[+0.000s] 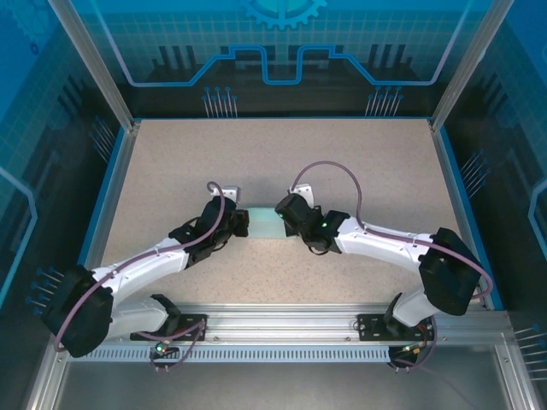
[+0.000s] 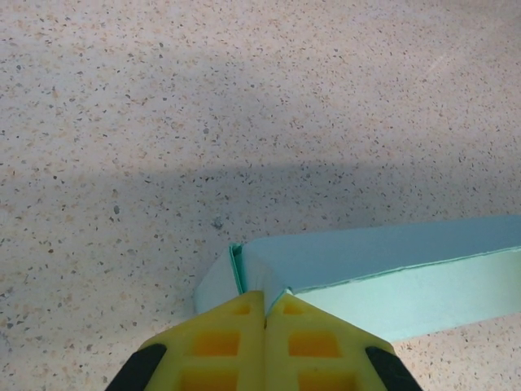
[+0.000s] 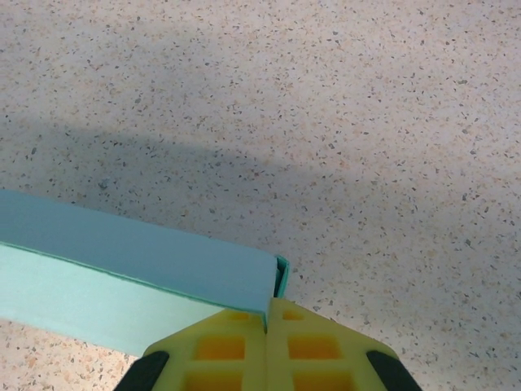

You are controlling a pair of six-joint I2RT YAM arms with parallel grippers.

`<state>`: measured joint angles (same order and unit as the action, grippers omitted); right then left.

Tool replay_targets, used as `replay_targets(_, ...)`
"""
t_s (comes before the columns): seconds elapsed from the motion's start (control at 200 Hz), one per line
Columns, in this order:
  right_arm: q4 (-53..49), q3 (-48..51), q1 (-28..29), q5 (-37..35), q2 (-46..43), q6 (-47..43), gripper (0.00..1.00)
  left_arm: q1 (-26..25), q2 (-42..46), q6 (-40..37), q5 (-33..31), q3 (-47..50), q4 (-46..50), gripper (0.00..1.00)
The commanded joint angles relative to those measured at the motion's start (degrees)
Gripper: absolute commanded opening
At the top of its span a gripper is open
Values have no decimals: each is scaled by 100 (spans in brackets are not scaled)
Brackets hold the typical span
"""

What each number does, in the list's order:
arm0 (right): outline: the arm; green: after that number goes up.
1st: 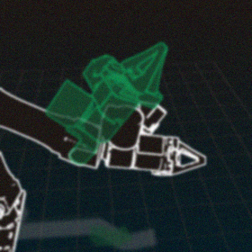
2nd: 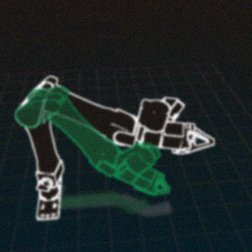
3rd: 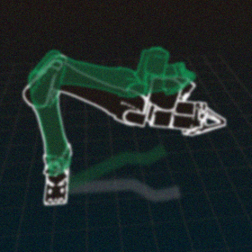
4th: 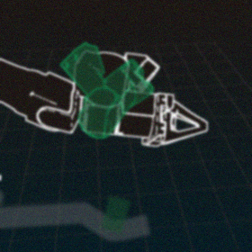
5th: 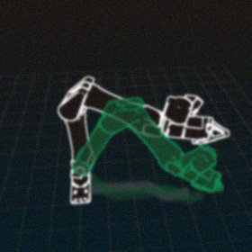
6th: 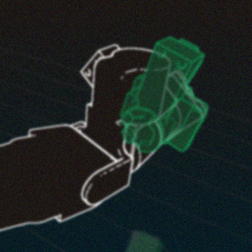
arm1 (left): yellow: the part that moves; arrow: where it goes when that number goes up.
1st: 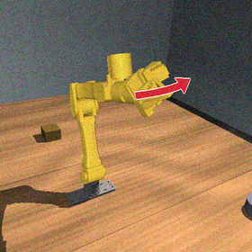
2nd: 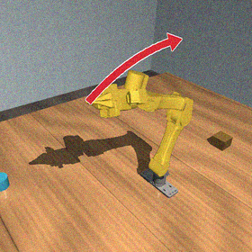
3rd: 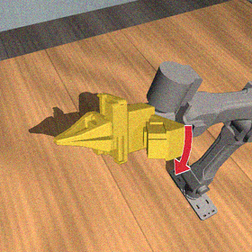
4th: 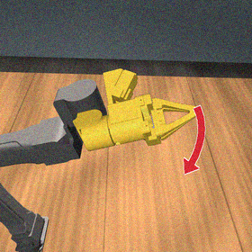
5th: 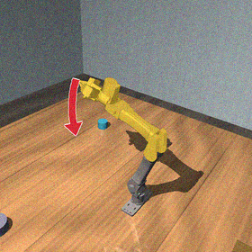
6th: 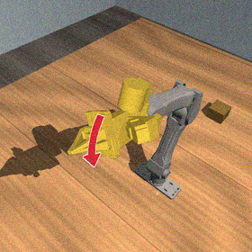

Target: Fold the paper box

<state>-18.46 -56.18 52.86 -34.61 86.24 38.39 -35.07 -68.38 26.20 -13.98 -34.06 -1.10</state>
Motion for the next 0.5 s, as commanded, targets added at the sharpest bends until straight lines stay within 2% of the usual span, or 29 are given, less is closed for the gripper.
replay_targets(0.0, 49, 332, 218, 70, -36, 76, 0, -113, -132, -158, 49, 423, 400, 0)
replay_targets(0.21, 198, 408, 303, 134, 42, 141, 1, -179, -161, -274, -88, 620, 193, 0)
replay_targets(0.495, 27, 164, 365, 172, -165, 21, 8, -283, -115, -407, -175, 635, 146, 0)
